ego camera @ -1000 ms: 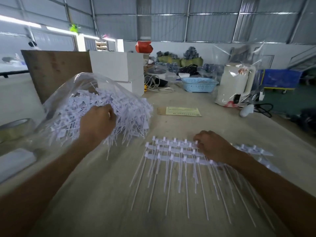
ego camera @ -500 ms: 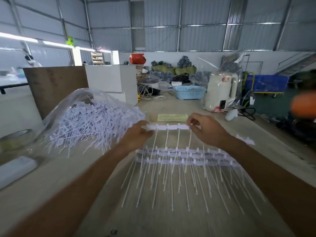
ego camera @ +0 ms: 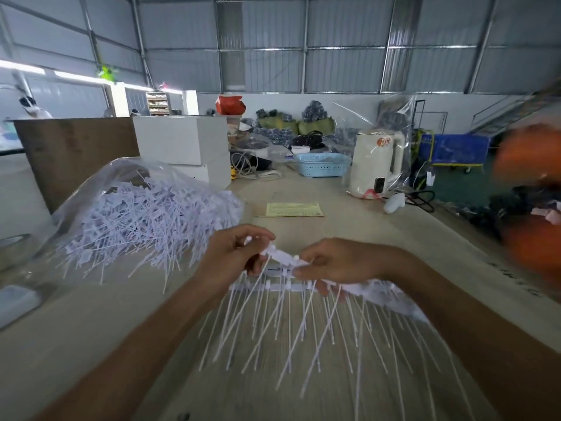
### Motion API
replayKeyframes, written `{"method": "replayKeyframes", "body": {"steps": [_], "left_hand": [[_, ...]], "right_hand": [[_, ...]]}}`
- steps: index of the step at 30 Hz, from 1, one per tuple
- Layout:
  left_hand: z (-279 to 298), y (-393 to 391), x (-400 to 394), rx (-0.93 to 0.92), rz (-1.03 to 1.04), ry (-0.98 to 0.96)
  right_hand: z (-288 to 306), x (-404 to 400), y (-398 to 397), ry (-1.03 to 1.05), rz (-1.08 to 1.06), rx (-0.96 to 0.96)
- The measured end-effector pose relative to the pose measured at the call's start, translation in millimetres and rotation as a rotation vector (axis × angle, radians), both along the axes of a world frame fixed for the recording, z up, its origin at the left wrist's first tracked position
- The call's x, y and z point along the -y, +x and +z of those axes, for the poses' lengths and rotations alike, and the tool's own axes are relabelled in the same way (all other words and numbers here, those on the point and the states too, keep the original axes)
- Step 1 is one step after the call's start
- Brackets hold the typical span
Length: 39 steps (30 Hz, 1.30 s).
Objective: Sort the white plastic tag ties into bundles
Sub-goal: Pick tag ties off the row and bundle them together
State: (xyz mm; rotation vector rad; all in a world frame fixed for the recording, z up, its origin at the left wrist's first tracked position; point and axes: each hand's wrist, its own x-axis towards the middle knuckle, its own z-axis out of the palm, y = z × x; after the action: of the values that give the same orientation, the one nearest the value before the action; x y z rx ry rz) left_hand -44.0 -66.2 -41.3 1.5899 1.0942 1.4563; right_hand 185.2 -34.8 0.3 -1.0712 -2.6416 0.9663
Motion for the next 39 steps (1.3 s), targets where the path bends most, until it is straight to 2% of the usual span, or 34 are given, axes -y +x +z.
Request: {"method": "replayKeyframes", "body": {"steps": [2,7,9,14,16,18,20,21,22,23,25,26,28,29,30,31,32,34,39], "left_hand": [[-7.3,-3.5,0.8,-0.014,0.009,-0.021],[-14.9,-5.3,8.0,-0.132,-0.011,0.02],[-14.8,-5.4,8.5,-0.23,0.033,0.006],[-8.5,-1.4,11.5,-0.501,0.098,0.007],[-9.2,0.0,12.3,-0.407,0.092,-0.111],[-8.7,0.3,13.2,-0.223,0.044,-0.339],[-4.3,-4.1,14.8,-0.161,-0.007,-0.504],[-1.9,-8.3,15.2,-0.165,-0.055,-0.53],[0.8,-13.1,15.8,-0.191,-0.119,-0.514],[4.1,-16.8,18.0,-0.254,-0.184,-0.47],[9.5,-20.5,23.3,-0.469,-0.255,-0.338],[10.7,-21.0,24.3,-0.614,-0.238,-0.252],[10.3,-25.6,21.5,-0.924,-0.073,-0.048],[10.0,-30.2,19.0,-1.034,0.072,0.032],[9.5,-34.5,17.3,-1.068,0.21,0.087],[8.3,-36.3,16.3,-1.022,0.28,0.124],[7.1,-34.0,15.3,-0.932,0.262,0.132],[3.6,-17.8,17.1,-0.779,0.122,0.074],[-3.7,5.2,23.6,-0.654,0.007,0.068]], "right_hand": [[-14.0,-0.8,-10.7,0.048,0.024,-0.009],[-39.5,2.1,-22.9,-0.206,0.047,-0.23],[-41.7,1.9,-26.2,-0.216,-0.008,-0.3],[-36.2,7.5,-29.6,0.121,-0.005,-0.24],[-34.4,12.8,-29.8,0.273,0.025,-0.219],[-34.8,18.8,-31.6,0.551,0.046,-0.118],[-37.4,27.1,-35.1,0.787,0.07,-0.017],[-38.7,29.0,-35.8,0.806,0.087,-0.027],[-39.1,28.0,-34.9,0.743,0.105,-0.067],[-38.8,26.4,-33.6,0.583,0.111,-0.137],[-34.8,25.5,-30.3,0.154,0.128,-0.207],[-32.7,25.6,-27.7,0.007,0.141,-0.201],[-32.1,26.9,-20.1,-0.155,0.182,-0.211],[-31.7,28.3,-16.7,-0.205,0.182,-0.244],[-30.7,29.0,-13.6,-0.228,0.163,-0.277],[-29.3,28.6,-11.5,-0.214,0.141,-0.298],[-28.3,27.3,-11.2,-0.167,0.127,-0.299],[-28.4,26.7,-16.9,-0.068,0.114,-0.27],[-30.7,26.2,-22.6,-0.093,0.015,-0.335]]}}
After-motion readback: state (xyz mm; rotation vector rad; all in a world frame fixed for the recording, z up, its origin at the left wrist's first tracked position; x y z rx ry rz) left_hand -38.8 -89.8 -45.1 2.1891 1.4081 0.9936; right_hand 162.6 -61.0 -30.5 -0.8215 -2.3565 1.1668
